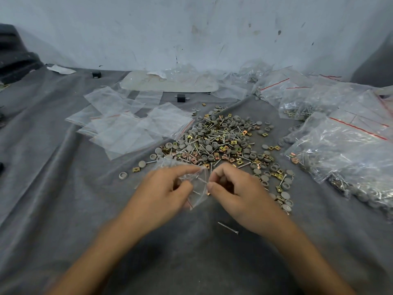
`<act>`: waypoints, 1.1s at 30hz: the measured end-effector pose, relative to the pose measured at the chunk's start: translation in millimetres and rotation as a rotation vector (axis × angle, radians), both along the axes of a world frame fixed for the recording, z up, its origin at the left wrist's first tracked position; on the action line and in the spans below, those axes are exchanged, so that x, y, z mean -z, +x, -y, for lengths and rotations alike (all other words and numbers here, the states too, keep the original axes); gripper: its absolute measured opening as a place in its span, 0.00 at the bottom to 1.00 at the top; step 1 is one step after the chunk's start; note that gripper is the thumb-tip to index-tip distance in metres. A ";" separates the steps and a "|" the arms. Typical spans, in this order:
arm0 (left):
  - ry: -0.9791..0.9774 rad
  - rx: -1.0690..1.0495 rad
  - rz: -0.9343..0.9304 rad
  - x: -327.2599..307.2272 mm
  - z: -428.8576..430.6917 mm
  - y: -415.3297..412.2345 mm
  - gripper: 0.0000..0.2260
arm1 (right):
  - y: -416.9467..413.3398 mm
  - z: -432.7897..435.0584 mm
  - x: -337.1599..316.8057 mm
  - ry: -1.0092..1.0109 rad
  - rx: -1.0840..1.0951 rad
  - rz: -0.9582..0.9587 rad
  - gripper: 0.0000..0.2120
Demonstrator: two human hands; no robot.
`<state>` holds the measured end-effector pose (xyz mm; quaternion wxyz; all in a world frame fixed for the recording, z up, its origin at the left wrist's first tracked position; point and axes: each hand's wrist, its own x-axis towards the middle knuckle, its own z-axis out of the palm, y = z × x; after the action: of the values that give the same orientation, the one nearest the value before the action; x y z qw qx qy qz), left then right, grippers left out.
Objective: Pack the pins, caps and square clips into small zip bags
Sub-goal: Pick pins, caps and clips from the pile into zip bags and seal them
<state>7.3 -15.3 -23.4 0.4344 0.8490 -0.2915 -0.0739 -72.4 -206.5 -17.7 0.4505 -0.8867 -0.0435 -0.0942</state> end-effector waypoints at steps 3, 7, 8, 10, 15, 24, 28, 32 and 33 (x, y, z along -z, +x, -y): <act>-0.016 0.027 0.007 1.5 0.4 -1.3 0.21 | 3.4 -5.8 5.7 -0.058 0.043 -0.005 0.04; -0.009 0.011 0.024 -0.6 0.8 -2.1 0.21 | 5.8 -7.7 5.7 -0.043 0.052 0.037 0.02; -0.020 0.004 0.018 -1.1 0.9 -1.2 0.20 | 6.1 -5.5 3.9 -0.006 0.051 0.051 0.04; -0.047 -0.009 -0.008 -2.4 0.4 0.2 0.20 | 6.2 4.8 -0.1 0.065 0.091 0.075 0.06; -0.051 -0.037 -0.016 -4.4 -2.4 0.5 0.20 | 4.4 39.0 -2.3 -0.171 0.162 -0.049 0.04; -0.075 -0.040 -0.028 -3.3 -2.8 0.8 0.21 | 5.9 26.4 3.1 -0.522 0.116 -0.148 0.10; -0.073 -0.040 -0.022 -4.1 -2.2 0.9 0.21 | 11.2 14.9 10.3 -0.634 0.187 -0.085 0.08; -0.067 -0.040 -0.022 -3.6 -2.6 1.2 0.20 | 16.2 9.5 14.4 -0.698 0.230 -0.040 0.08; -0.069 -0.042 -0.021 -3.1 -2.6 1.6 0.20 | 17.2 9.3 15.1 -0.689 0.241 -0.019 0.08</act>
<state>8.9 -12.7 -20.3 0.4679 0.8387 -0.2712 -0.0636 -55.1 -215.8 -32.8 0.1112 -0.9860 0.0364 -0.1185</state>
